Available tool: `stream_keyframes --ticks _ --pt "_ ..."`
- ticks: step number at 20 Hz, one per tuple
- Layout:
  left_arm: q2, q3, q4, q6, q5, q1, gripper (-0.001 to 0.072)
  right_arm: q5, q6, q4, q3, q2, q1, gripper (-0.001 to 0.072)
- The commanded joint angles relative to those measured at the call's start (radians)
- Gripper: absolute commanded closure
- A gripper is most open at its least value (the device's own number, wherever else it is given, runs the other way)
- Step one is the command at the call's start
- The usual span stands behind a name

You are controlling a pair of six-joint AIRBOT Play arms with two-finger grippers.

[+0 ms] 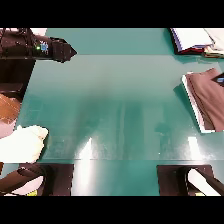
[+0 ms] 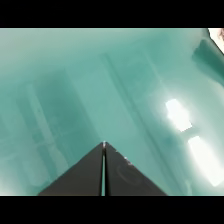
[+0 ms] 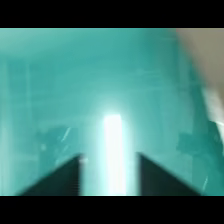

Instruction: Fold the shirts.

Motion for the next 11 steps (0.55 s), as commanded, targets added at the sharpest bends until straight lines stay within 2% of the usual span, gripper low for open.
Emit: stream_keyframes --ticks 1,2,3,11 --pt "0.000 0.001 0.004 0.000 0.032 0.000 0.0682 -0.084 -0.011 0.008 -0.001 0.008 0.233 0.0532" --pt "0.000 0.001 0.004 0.000 0.043 0.000 0.0682 -0.105 -0.017 0.008 -0.001 0.008 0.277 0.0672" --pt "0.000 0.001 0.003 0.000 0.052 0.000 0.0682 -0.126 -0.017 0.008 -0.001 0.008 0.316 0.0696" --pt "0.000 0.001 0.003 0.000 0.097 0.000 0.0682 -0.139 -0.017 0.008 -0.001 0.008 0.372 0.0696"
